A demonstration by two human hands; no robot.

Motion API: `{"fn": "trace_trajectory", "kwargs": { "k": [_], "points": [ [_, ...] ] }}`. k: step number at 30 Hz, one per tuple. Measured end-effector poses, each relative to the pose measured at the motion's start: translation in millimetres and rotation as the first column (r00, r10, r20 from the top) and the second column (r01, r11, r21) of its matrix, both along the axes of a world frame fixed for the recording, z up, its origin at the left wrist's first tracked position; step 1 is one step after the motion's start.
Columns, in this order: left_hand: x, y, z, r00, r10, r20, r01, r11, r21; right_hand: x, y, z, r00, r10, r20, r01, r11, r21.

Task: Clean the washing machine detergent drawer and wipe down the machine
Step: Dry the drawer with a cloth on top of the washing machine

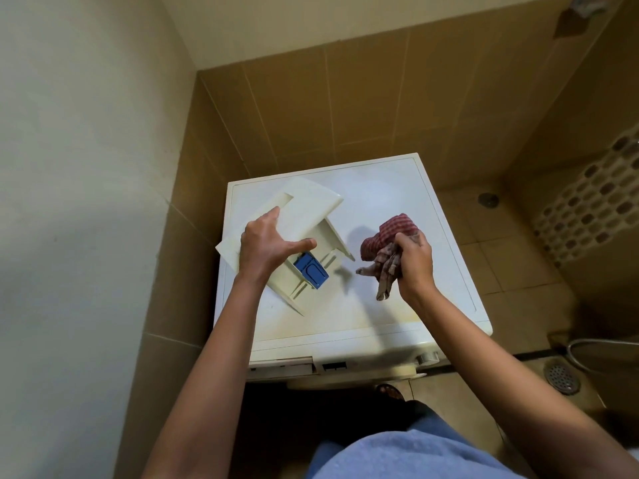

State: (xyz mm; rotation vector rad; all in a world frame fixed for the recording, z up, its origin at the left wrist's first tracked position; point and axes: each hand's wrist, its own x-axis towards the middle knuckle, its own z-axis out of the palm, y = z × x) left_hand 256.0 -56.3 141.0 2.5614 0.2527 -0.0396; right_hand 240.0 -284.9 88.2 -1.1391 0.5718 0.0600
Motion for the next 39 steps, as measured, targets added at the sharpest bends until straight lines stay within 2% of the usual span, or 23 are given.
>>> {"fn": "trace_trajectory", "kwargs": {
  "k": [3,5,6,7,8,9,11,12,13,14,16,18,23,24,26,27,29,34,37,39],
  "points": [
    [0.6,3.4,-2.9,0.999,-0.047,-0.021,0.048,0.998,0.05,6.6,6.1,9.0,0.994,0.075,0.084,-0.069,0.995,-0.07],
    [-0.1,3.5,-5.7,0.997,-0.066,-0.032,0.069,0.994,0.084,14.4,14.2,16.0,0.957,0.187,0.22,-0.116,0.946,-0.302],
    [-0.7,2.2,-6.3,0.997,-0.076,-0.029,0.079,0.992,0.1,18.4,18.6,19.4,0.907,0.29,0.306,-0.12,0.873,-0.473],
    [-0.9,0.5,-7.7,0.996,-0.084,-0.022,0.086,0.99,0.111,23.4,23.8,19.5,0.82,0.441,0.363,-0.119,0.753,-0.647],
    [-1.7,-2.1,-7.7,0.996,-0.09,-0.015,0.091,0.99,0.107,26.4,30.2,20.0,0.714,0.604,0.355,-0.101,0.59,-0.801],
    [-2.3,-5.4,-8.4,0.995,-0.095,-0.003,0.095,0.991,0.091,27.7,37.1,20.4,0.624,0.736,0.26,-0.069,0.384,-0.921],
    [-4.7,-11.6,-9.9,0.993,-0.106,0.056,0.102,0.993,0.065,25.6,53.6,24.5,0.501,0.865,-0.019,0.003,-0.024,-1.0],
    [-6.0,-13.5,-11.3,0.991,-0.106,0.083,0.101,0.993,0.063,24.9,60.6,25.3,0.454,0.881,-0.136,0.009,-0.157,-0.988],
    [-6.5,-14.3,-12.5,0.99,-0.096,0.104,0.091,0.994,0.059,26.2,65.3,26.8,0.417,0.884,-0.21,-0.013,-0.225,-0.974],
    [-6.7,-13.9,-12.6,0.99,-0.084,0.111,0.08,0.996,0.043,29.5,67.1,30.2,0.393,0.886,-0.247,-0.056,-0.246,-0.968],
    [-7.3,-12.9,-8.9,0.992,-0.074,0.107,0.075,0.997,-0.003,41.0,64.9,36.8,0.407,0.88,-0.246,-0.126,-0.212,-0.969],
    [-8.6,-14.6,-6.6,0.992,-0.079,0.099,0.082,0.996,-0.028,55.7,61.5,38.9,0.468,0.846,-0.256,-0.153,-0.207,-0.966],
    [-13.7,-28.0,-13.3,0.982,-0.121,0.144,0.114,0.992,0.056,99.8,72.2,32.1,0.599,0.74,-0.306,-0.282,-0.163,-0.945],
    [-13.1,-28.8,-14.9,0.981,-0.114,0.154,0.104,0.992,0.069,101.2,76.2,32.2,0.585,0.751,-0.304,-0.262,-0.18,-0.948],
    [-11.4,-29.8,-15.2,0.982,-0.1,0.16,0.087,0.993,0.085,98.4,81.3,30.0,0.502,0.812,-0.297,-0.181,-0.237,-0.954],
    [-11.1,-30.4,-14.9,0.981,-0.101,0.165,0.086,0.992,0.096,96.6,80.8,30.1,0.461,0.842,-0.28,-0.157,-0.233,-0.96],
    [-10.9,-31.3,-14.6,0.978,-0.114,0.177,0.092,0.988,0.124,102.7,75.7,31.1,0.462,0.853,-0.241,-0.169,-0.182,-0.969],
    [-10.9,-30.9,-18.2,0.975,-0.113,0.192,0.082,0.983,0.167,120.3,65.7,33.4,0.659,0.708,-0.253,-0.379,0.023,-0.925],
    [-10.0,-31.2,-20.7,0.971,-0.119,0.205,0.085,0.982,0.171,109.9,57.1,30.1,0.759,0.609,-0.23,-0.392,0.145,-0.909],
    [-9.8,-32.5,-21.7,0.973,-0.104,0.205,0.07,0.983,0.168,96.8,49.2,22.5,0.826,0.539,-0.166,-0.341,0.243,-0.908]
  ]
}}
